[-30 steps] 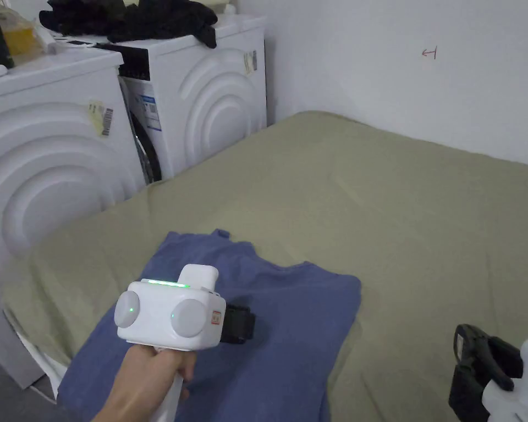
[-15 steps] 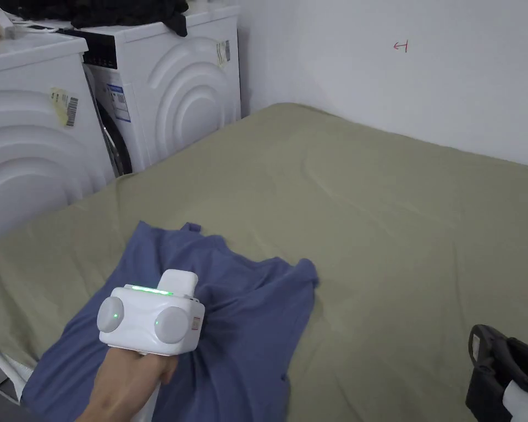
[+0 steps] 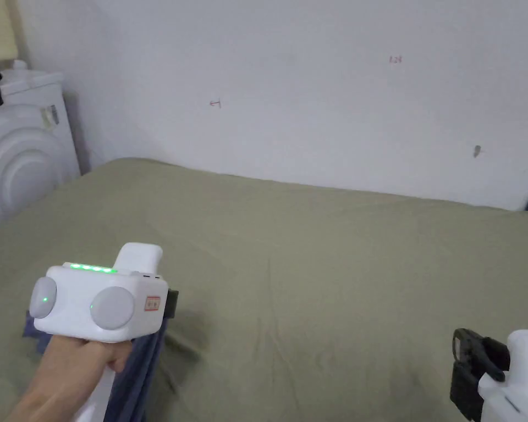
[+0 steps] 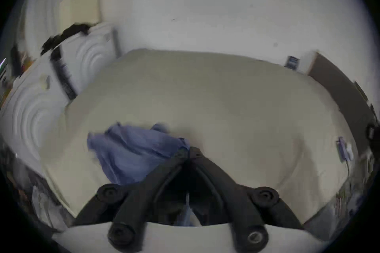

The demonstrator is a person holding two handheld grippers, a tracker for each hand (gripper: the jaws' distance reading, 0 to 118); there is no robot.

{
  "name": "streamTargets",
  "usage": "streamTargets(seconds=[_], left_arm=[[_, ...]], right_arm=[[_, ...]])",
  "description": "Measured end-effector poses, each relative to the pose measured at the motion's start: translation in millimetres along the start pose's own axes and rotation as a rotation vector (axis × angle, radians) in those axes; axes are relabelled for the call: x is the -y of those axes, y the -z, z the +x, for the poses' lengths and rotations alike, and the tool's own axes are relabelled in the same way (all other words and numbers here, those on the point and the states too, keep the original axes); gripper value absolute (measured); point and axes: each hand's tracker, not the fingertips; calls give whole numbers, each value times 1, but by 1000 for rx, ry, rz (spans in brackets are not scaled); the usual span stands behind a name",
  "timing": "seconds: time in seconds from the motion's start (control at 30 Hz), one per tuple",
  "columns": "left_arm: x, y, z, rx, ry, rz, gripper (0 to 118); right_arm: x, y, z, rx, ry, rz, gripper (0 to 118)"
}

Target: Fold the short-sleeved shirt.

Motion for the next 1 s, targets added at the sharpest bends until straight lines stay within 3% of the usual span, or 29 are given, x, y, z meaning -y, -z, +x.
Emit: streamTargets(seconds=[0.13, 0.37, 0.5, 0.63, 0.67, 0.7, 0.73, 0.77, 0.8, 0.83, 0.87, 1.0], left_arm=[[-34, -4, 102, 192, 94, 41, 0], [-51, 36, 267, 478, 205, -6, 0], [-31, 96, 332, 487, 251, -117, 0], [1, 165, 355, 431, 258, -235, 2], [7, 177, 356, 418, 239, -254, 25], [12, 186, 354, 416, 216, -273, 25], [15, 192, 351, 411, 200, -266, 38], [17, 195, 348, 415, 198, -273, 69], [20, 197, 344, 415, 190, -279, 109], [17, 189, 334, 422, 168, -238, 118], [15, 185, 326, 410, 175, -245, 110], [2, 126, 273, 375, 146, -132, 110]], right_arm=[[4, -26, 49, 95, 48, 1, 1], [18, -44, 104, 221, 95, -18, 1], [31, -40, 125, 263, 118, -52, 1], [44, -30, 139, 291, 128, -89, 1], [46, -28, 141, 293, 130, -93, 1], [48, -26, 143, 298, 134, -97, 1], [50, -24, 145, 301, 138, -105, 1], [51, -22, 146, 302, 141, -109, 1], [52, -21, 147, 302, 141, -110, 1], [52, -19, 146, 306, 141, -113, 1], [52, -18, 146, 306, 143, -115, 1], [46, -22, 134, 286, 150, -90, 1]])
